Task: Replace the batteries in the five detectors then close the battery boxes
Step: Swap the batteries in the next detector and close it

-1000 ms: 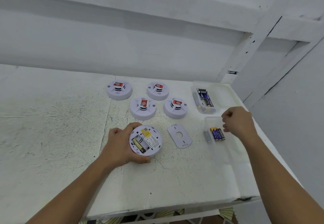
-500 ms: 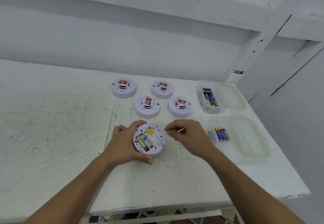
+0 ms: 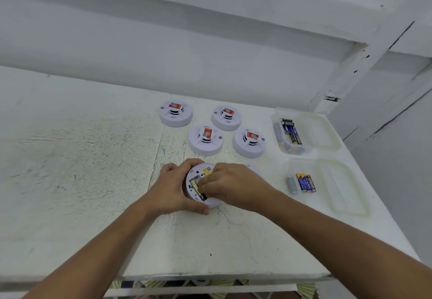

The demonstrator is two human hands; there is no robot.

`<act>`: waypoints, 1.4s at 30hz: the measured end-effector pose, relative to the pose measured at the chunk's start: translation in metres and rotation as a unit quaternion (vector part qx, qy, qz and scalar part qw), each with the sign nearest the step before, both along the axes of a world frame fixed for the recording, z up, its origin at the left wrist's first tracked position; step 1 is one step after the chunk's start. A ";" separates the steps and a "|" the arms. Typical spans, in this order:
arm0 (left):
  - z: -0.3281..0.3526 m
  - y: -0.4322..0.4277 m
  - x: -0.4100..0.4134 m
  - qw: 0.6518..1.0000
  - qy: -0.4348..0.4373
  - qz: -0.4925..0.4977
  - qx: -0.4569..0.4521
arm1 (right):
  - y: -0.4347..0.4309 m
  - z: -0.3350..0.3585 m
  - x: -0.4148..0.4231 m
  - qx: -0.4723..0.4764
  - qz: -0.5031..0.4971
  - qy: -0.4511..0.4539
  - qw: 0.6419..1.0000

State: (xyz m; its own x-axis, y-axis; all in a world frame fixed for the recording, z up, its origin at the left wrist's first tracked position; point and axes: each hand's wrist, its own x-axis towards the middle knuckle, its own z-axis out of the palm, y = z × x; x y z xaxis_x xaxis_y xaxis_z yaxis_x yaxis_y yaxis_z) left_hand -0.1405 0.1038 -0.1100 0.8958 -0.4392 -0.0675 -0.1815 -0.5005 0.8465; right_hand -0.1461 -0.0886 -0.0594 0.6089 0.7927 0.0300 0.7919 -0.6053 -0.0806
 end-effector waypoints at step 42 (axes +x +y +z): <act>0.006 -0.002 0.000 0.999 -0.011 0.014 0.044 | 0.021 0.015 0.020 -0.113 0.169 0.007 0.979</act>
